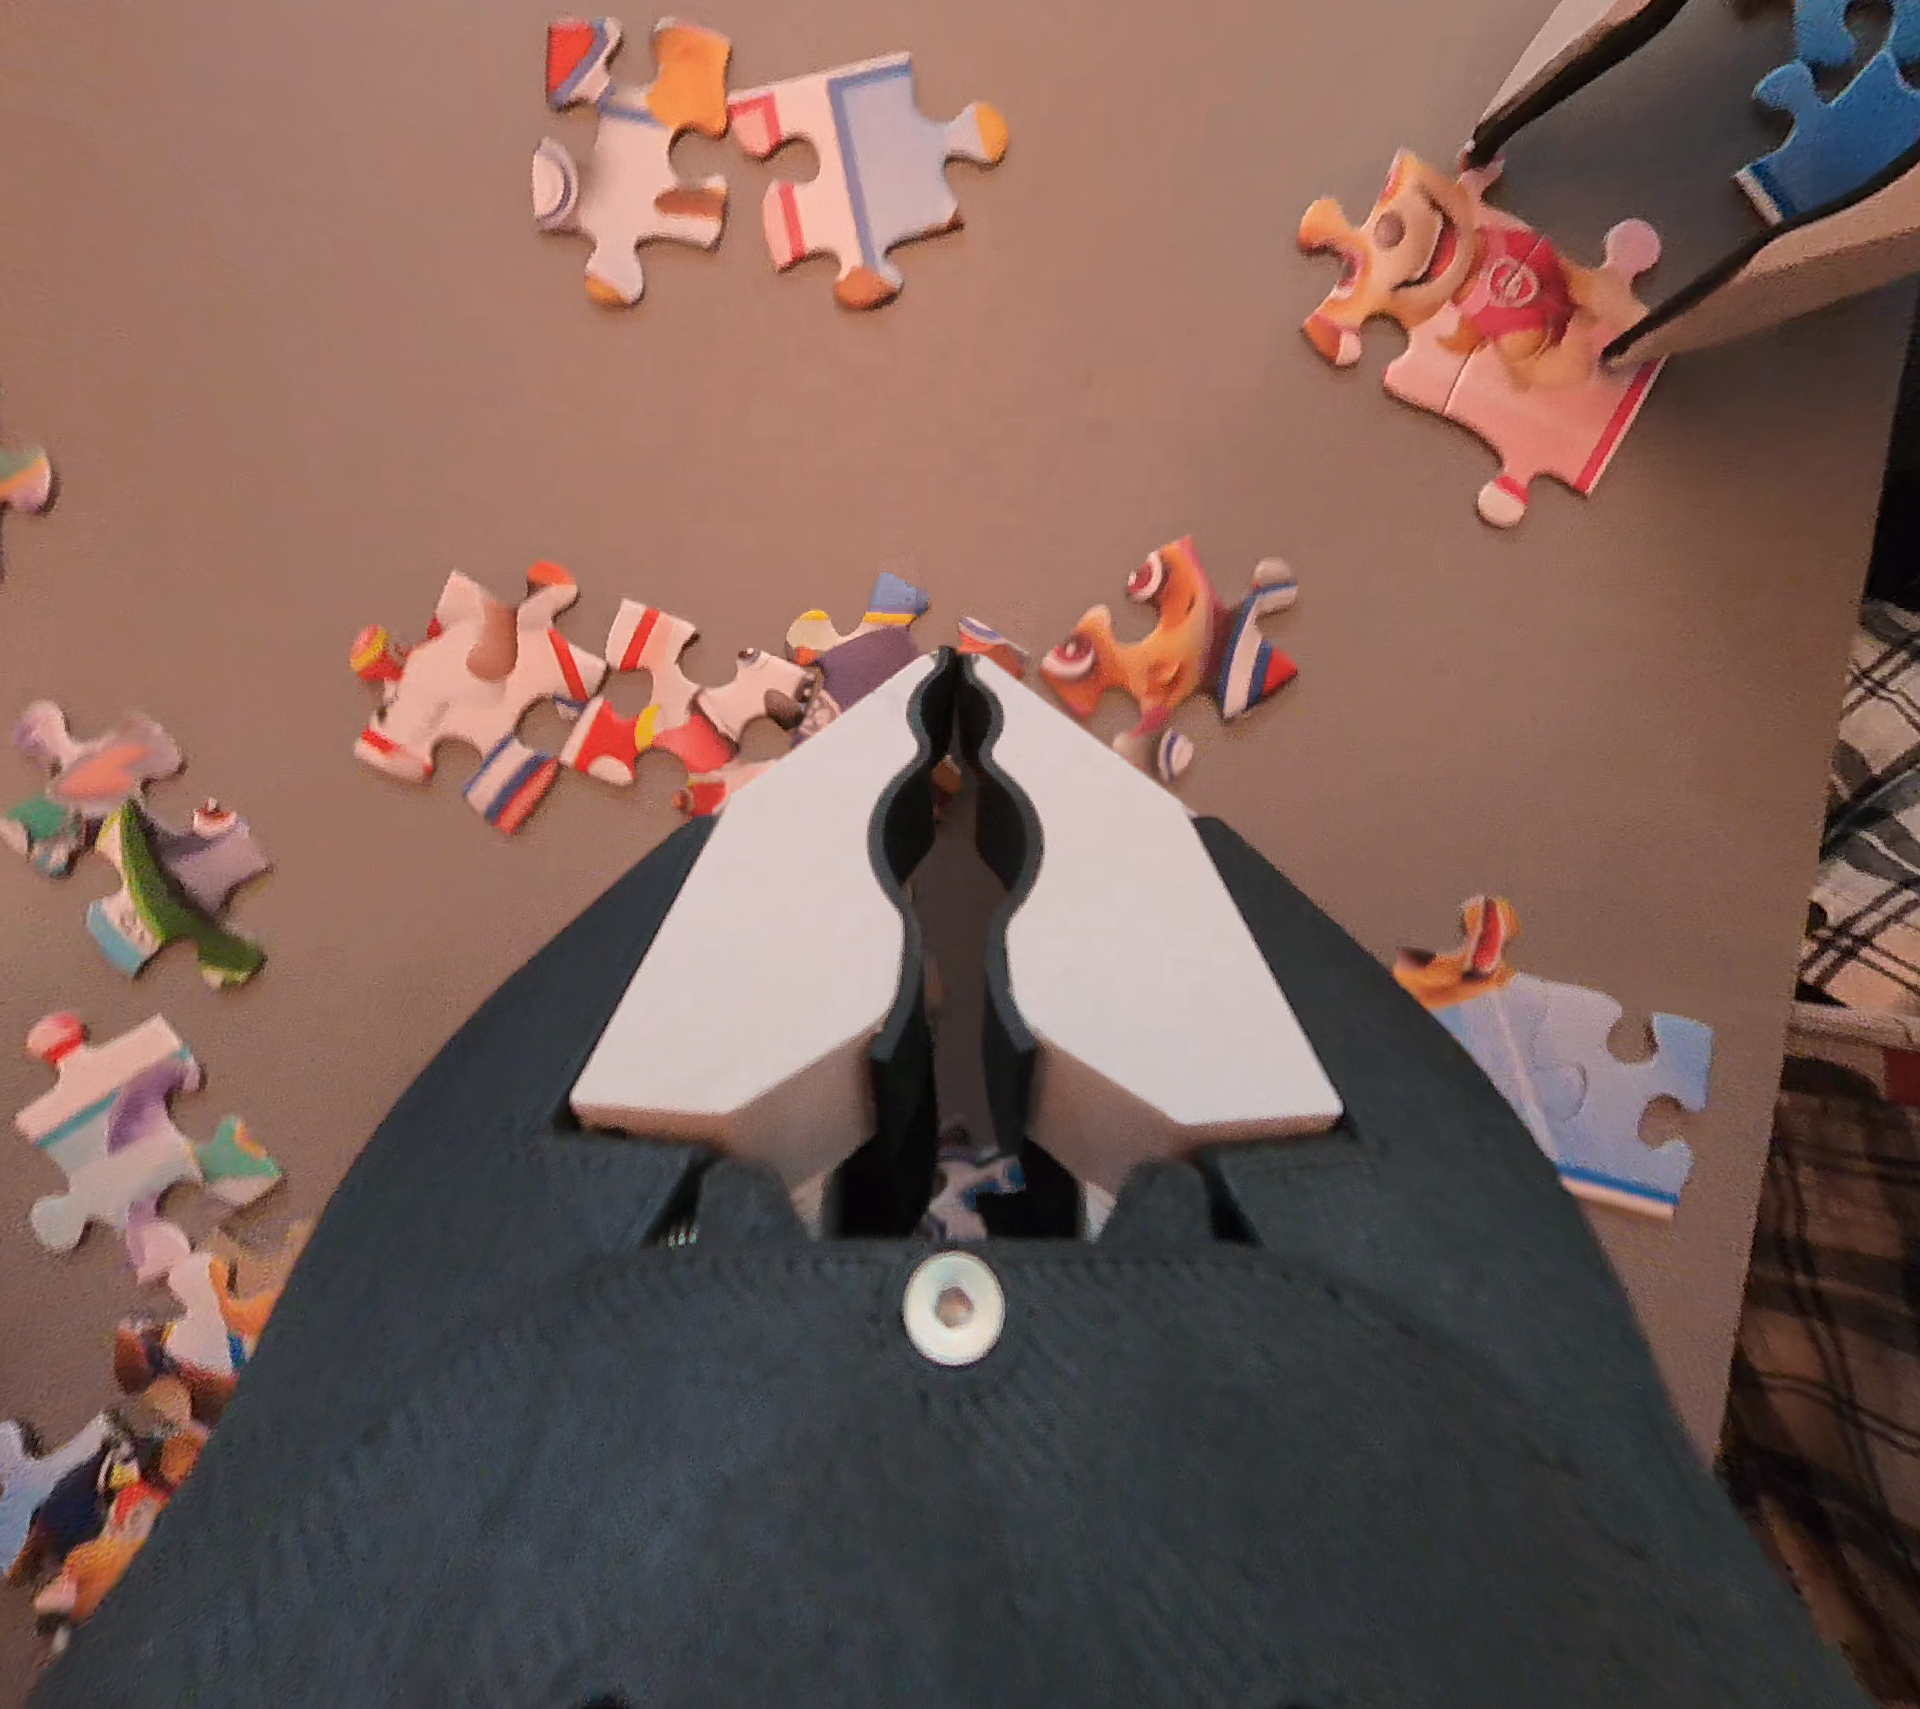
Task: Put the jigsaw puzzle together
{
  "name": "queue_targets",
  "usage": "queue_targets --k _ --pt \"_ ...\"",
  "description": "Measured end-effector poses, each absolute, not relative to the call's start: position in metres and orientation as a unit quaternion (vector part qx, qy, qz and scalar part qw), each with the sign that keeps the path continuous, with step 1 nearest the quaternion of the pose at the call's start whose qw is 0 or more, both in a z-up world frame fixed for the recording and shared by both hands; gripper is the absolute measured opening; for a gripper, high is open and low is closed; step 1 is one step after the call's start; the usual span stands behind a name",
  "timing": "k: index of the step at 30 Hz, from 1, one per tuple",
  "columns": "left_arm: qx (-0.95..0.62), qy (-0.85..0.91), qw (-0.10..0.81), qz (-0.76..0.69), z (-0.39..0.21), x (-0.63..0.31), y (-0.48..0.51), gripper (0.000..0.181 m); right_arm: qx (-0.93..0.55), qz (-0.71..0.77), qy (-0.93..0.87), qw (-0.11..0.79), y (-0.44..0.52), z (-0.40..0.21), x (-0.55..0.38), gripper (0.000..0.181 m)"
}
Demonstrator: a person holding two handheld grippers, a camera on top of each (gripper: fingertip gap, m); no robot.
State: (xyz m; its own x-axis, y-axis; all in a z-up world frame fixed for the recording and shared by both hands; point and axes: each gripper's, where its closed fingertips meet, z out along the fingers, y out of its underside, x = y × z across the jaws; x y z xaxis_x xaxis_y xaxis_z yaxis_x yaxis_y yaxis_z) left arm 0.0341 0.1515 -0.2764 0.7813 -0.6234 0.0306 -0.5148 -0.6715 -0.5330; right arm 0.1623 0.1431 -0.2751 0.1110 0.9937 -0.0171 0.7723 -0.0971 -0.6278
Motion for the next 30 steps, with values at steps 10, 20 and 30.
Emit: queue_targets --k 10,20,30 --pt "-0.928 0.285 0.222 -0.09 -0.272 -0.017 0.108 0.024 -0.683 0.221 -0.645 0.263 0.168 -0.255 0.14 0.046" --pt "-0.949 0.166 0.266 -0.03 -0.23 -0.144 0.049 0.027 -0.634 0.212 -0.696 0.262 0.181 -0.238 0.077 0.047" --pt "-0.963 0.138 0.228 -0.039 -0.255 -0.212 0.001 0.043 -0.594 0.219 -0.733 0.248 0.144 -0.241 0.028 0.047"
